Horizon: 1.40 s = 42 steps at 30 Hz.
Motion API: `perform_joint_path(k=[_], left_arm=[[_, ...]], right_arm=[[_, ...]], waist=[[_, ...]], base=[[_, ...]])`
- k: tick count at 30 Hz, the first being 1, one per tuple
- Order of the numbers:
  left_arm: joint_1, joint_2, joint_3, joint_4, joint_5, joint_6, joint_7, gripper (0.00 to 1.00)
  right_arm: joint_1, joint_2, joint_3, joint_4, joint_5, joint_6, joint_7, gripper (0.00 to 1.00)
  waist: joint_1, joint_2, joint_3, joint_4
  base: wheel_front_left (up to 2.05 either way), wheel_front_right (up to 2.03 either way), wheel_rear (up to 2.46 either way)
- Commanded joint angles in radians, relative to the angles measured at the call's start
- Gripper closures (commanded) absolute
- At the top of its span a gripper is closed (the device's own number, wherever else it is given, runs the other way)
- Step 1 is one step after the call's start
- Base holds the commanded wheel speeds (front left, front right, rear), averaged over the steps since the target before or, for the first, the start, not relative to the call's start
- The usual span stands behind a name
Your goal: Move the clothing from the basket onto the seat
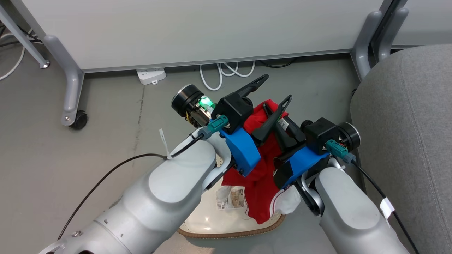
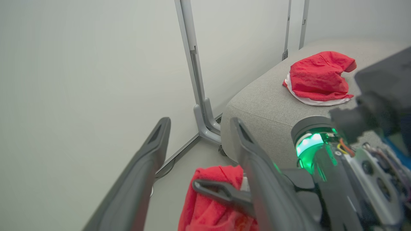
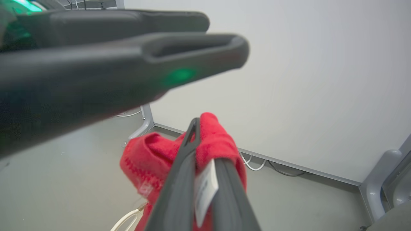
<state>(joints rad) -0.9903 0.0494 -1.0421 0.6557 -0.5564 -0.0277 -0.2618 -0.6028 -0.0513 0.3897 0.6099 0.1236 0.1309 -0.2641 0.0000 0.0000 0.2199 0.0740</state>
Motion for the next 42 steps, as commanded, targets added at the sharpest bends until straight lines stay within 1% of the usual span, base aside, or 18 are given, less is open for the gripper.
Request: perform_joint_path(k=[1,12,18,24,30,42], left_arm=[[-0.012,0.002,0.006,0.003,0.005,0.001,-0.005,0.00],[-0.027,0.002,0.021,0.017,0.027,-0.004,-0.005,0.00],[-0.031,0.002,0.021,0.020,0.039,-0.010,-0.005,0.00],[-0.035,0.003,0.018,0.020,0.053,-0.019,-0.005,0.00],[-0.032,0.004,0.015,0.007,0.064,-0.025,-0.005,0.00],[-0.049,0.003,-0.018,0.000,0.078,-0.038,-0.004,0.00]], right_arm=[[-0.019,0.001,-0.003,-0.005,-0.008,0.000,0.000,1.00],[-0.032,0.001,-0.069,-0.029,-0.021,0.000,0.000,1.00],[-0.043,0.000,-0.140,-0.048,-0.040,0.000,0.000,1.00],[-0.051,-0.011,-0.215,-0.079,-0.052,0.000,0.000,1.00],[-0.054,-0.024,-0.271,-0.126,-0.050,0.000,0.000,1.00],[0.002,-0.068,-0.408,-0.250,-0.034,0.000,0.000,1.00]], waist=[[0.0000,0.0000,0.005,-0.005],[0.0000,0.0000,0.044,-0.052],[0.0000,0.0000,0.072,-0.089],[0.0000,0.0000,0.102,-0.138],[0.0000,0.0000,0.134,-0.201],[0.0000,0.0000,0.205,-0.309]], base=[[0.00,0.00,0.00],[0.00,0.00,0.00],[0.00,0.00,0.00],[0.00,0.00,0.00],[0.00,0.00,0.00],[0.00,0.00,0.00]])
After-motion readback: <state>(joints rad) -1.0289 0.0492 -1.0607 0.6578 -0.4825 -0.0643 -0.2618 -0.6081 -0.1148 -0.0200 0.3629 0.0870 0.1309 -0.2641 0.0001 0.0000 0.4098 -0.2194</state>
